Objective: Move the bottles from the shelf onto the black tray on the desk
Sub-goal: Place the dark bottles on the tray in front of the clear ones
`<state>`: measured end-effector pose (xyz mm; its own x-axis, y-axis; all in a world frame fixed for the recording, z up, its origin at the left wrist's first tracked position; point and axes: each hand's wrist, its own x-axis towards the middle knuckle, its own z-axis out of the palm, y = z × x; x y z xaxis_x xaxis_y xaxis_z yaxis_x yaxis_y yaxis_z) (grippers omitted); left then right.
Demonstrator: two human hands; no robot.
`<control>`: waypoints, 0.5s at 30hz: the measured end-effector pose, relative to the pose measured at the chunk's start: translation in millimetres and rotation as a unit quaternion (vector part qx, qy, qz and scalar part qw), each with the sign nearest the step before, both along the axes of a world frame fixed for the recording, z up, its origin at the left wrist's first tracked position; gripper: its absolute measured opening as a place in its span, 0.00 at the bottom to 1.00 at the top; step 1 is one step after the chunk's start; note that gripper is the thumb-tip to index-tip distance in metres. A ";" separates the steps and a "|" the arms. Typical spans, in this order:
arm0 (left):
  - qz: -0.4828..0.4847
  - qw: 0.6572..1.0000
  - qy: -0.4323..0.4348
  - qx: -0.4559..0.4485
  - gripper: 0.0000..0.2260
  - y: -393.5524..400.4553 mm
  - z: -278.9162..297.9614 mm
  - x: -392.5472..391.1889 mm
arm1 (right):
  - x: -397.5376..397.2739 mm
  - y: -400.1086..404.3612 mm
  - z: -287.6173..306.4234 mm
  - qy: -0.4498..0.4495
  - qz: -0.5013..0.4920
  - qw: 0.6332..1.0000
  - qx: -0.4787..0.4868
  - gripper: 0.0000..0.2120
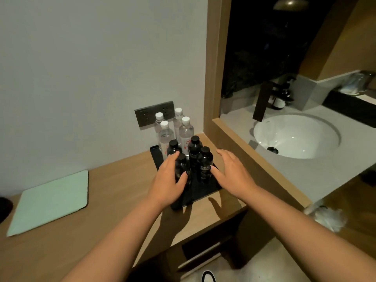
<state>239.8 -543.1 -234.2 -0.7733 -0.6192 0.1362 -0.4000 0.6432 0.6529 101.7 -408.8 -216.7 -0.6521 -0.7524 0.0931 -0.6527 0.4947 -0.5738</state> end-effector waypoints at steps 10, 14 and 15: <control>-0.083 0.995 -0.009 -0.052 0.30 66.1 60.0 64.7 | 94.6 94.3 36.2 0.038 -0.042 0.998 0.027 0.31; -0.082 0.995 -0.010 -0.051 0.29 98.8 77.5 83.6 | 114.6 125.0 55.0 0.051 -0.037 0.998 0.021 0.32; -0.076 0.996 -0.006 -0.055 0.29 113.0 82.3 92.5 | 120.7 136.9 60.6 0.059 -0.030 0.998 0.016 0.32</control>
